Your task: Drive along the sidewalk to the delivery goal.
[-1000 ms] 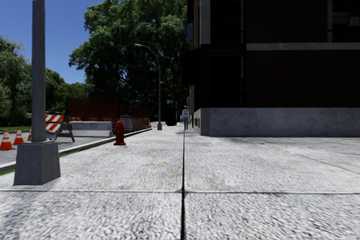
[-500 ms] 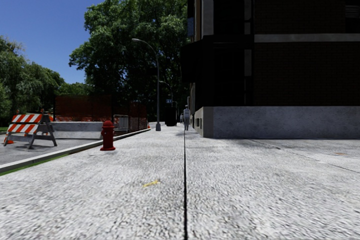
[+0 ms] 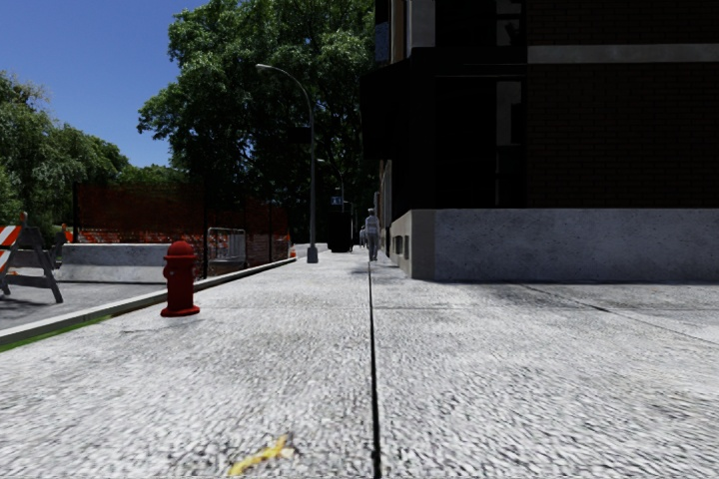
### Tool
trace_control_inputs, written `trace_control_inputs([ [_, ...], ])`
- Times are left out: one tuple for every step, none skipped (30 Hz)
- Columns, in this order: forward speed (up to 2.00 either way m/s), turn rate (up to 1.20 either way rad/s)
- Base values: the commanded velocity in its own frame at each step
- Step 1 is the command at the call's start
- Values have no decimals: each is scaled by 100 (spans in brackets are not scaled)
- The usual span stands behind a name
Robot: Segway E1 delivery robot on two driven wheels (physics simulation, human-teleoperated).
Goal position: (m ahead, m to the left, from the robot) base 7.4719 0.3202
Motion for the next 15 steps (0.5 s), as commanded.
trace_control_inputs([
  [200,0],
  [200,0],
  [200,0],
  [200,0],
  [200,0],
  [200,0],
  [200,0],
  [200,0],
  [200,0],
  [200,0],
  [200,0],
  [200,0],
  [200,0],
  [200,0],
  [200,0],
])
